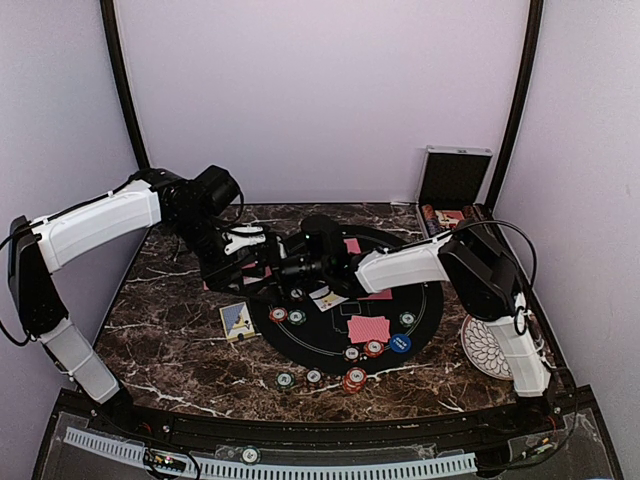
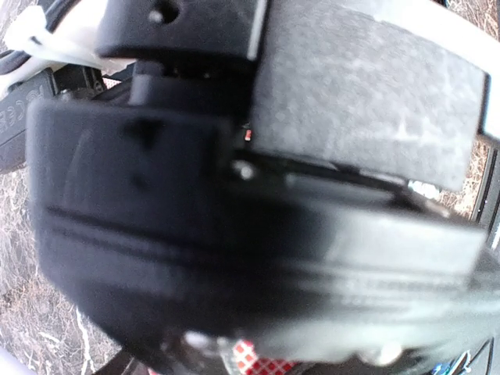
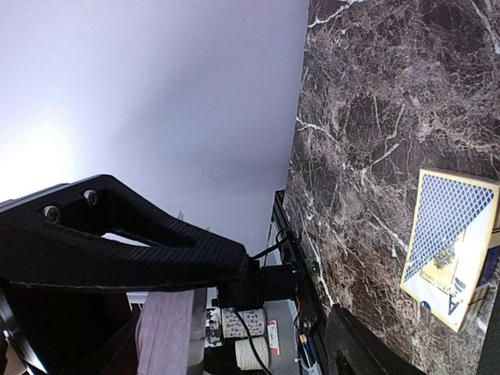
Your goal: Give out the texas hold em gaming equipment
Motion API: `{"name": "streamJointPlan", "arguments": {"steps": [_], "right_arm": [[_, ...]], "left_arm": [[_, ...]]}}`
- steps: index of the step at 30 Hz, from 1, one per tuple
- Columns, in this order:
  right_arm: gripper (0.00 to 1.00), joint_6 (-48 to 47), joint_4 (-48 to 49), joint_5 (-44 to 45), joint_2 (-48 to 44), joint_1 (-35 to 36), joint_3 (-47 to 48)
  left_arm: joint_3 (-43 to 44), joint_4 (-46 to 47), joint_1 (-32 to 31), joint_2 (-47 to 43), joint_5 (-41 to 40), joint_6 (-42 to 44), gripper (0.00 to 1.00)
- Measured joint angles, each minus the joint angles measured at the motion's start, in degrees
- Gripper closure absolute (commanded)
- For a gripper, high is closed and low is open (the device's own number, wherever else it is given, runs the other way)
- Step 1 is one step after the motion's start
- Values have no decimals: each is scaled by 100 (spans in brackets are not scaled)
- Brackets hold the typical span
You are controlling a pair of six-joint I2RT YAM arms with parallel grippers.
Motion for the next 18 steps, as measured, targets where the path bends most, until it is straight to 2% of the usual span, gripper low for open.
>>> {"name": "streamJointPlan", "arguments": {"steps": [18], "right_arm": [[42,-240,184,216,-474,-190,-785]], "left_arm": [[0,-31,-11,83,-4,0,100]]}}
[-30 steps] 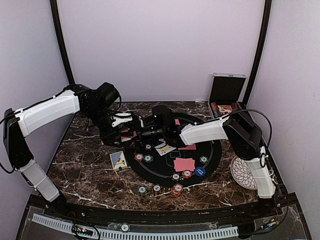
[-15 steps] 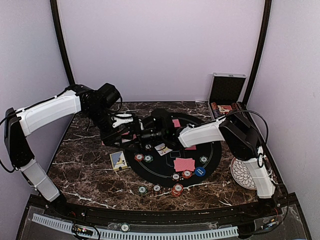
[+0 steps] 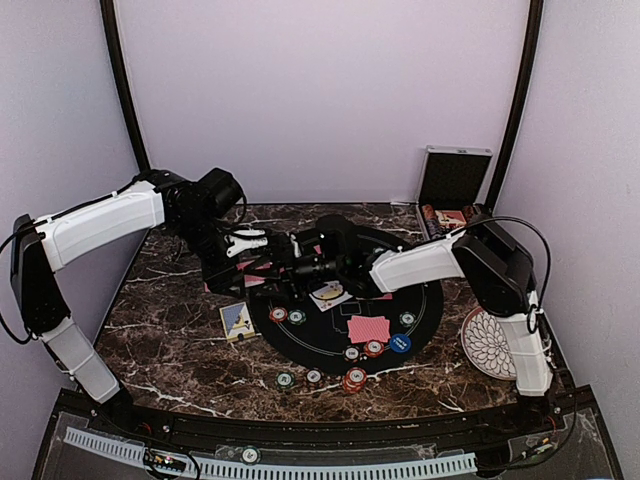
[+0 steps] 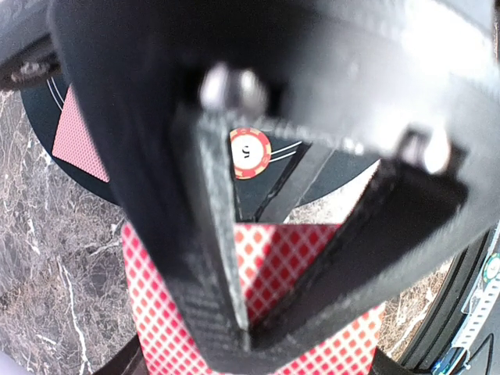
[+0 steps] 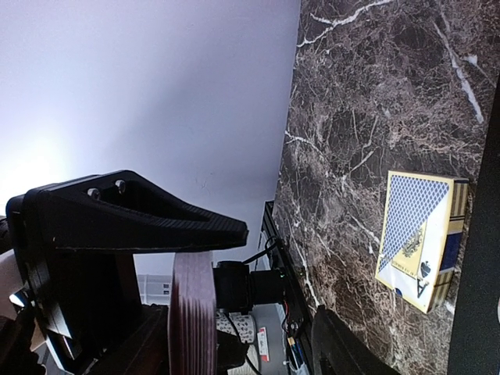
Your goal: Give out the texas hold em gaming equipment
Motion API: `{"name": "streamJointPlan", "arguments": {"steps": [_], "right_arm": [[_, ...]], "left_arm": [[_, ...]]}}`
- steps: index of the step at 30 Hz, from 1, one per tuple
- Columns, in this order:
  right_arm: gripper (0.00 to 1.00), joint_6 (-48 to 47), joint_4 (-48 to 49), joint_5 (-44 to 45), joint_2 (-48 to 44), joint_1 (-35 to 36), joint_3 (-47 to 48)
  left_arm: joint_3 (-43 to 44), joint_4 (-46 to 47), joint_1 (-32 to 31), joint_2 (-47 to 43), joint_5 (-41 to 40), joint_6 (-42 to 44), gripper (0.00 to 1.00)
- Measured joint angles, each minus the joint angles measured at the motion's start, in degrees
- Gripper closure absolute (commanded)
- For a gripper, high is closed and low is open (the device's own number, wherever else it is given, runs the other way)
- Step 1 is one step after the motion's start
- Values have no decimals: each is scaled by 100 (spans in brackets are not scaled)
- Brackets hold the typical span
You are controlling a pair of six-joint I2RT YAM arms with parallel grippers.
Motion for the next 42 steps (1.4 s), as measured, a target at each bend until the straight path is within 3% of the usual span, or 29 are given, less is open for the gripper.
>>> {"name": "streamJointPlan", "arguments": {"steps": [11,19,35,42], "right_arm": [[61,173,295,-44,-273,-94,-420],[80,562,835,-138,-372,-149,-699],[100,1355,1655,-197,-435,-236,-1078],[100,1432,1893,-236,-463,-275,-1110]], "left_arm": [[0,2,0,0,2,2,100],[0,4,0,0,0,2,100],[0,11,0,0,4,2,100],[0,7,0,0,-39,2,100]]}}
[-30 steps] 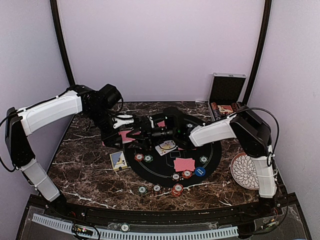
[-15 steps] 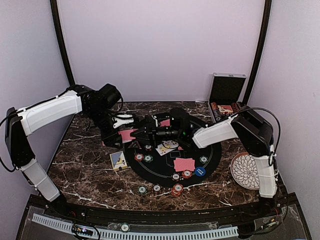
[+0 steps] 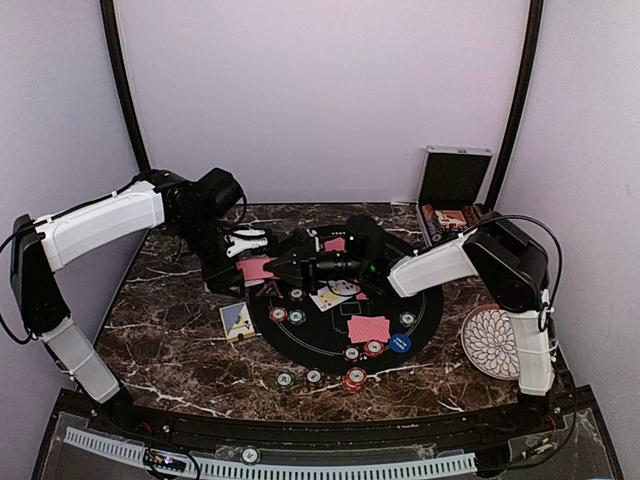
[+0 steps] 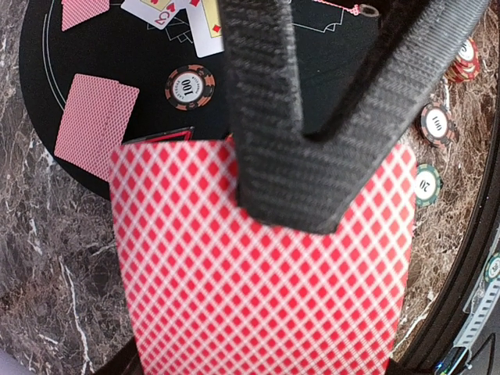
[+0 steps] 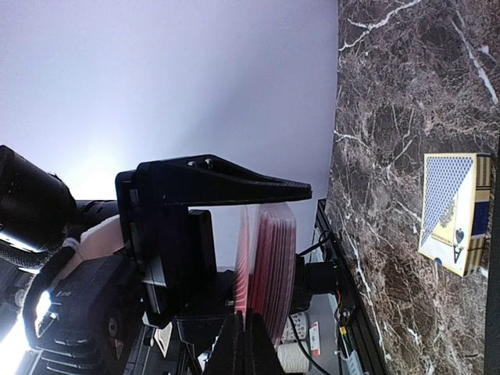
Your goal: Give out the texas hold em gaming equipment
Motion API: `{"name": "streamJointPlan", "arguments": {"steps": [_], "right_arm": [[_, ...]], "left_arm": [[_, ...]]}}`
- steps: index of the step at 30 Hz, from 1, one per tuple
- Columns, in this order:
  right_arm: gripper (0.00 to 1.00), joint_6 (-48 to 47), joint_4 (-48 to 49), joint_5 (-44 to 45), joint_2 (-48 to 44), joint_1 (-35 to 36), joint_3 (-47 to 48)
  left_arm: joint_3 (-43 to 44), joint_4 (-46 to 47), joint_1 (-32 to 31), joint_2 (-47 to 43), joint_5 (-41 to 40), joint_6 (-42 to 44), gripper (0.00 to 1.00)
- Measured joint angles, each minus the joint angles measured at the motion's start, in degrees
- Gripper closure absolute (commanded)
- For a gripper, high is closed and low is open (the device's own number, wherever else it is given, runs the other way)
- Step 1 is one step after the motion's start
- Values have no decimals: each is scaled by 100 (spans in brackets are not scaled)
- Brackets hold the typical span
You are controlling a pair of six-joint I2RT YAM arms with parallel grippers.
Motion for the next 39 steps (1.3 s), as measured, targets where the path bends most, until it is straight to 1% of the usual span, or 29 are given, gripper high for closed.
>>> {"name": "streamJointPlan", "arguments": {"steps": [11,18,20,22,28,34,39], "right_arm": [[100,-116,-35,-52,-420,-236,-474],[100,-560,-387,-216,-999,-693,-1263],[100,-820,-706,-240,-1215,-887,-1491],[100,-1209,-1244,-240,-1488,-1154,-1685],[100,-2754,-3062,-28,-2192,-1952,-1945],[100,-3884,-4321,330,-2328,-2511,-2052],[100,-4415,-4885,592,-2288,-2680,-2114]], "left_arm": [[0,2,0,0,-31,0,100],[-107,46,0,-4,-203,0,100],[-225,85,0,-7,-295,2,100],[-367,138,2,-11,-378,2,100],[-798,321,168,-42,-592,0,100],[-1134,619,708,-98,-782,-7,100],[-1521,1005,1128,-151,-1045,-101,100]]}}
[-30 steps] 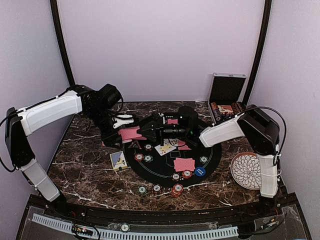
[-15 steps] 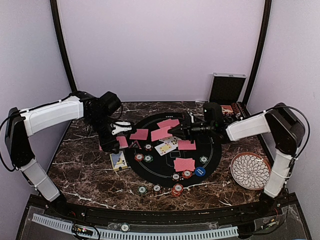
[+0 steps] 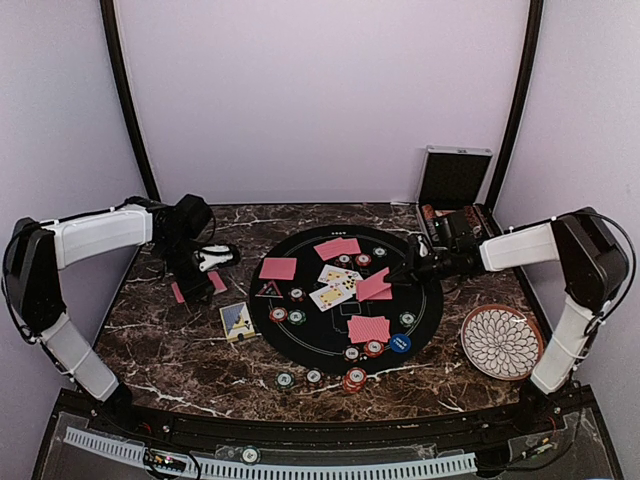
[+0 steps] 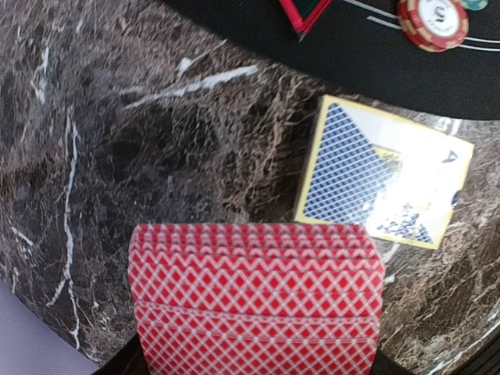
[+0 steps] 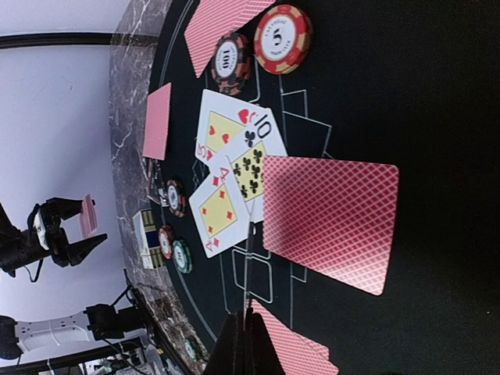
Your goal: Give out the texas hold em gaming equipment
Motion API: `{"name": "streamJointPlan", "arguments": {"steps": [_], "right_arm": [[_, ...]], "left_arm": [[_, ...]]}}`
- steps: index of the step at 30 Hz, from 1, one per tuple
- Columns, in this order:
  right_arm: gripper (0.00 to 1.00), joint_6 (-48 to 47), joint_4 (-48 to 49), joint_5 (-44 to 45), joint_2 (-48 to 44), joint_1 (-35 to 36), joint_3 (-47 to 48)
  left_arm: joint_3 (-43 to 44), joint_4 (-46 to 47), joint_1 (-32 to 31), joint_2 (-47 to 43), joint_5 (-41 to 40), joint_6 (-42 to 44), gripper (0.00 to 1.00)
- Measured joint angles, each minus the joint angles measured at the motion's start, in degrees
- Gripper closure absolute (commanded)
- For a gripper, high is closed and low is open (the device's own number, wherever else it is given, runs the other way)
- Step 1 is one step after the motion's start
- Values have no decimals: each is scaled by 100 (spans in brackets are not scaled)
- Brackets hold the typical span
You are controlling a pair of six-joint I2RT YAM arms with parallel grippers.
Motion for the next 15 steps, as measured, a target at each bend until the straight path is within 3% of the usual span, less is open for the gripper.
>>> {"name": "streamJointPlan", "arguments": {"steps": [7,15], "right_arm": [[100,-503,-466,334,160,-59,4],[97,-876,-881,717,398,-79,114]], "left_arm": [[-702,568,525,-136,-345,-275,100],[-826,1075,990,-120,-380,-745,100]]}}
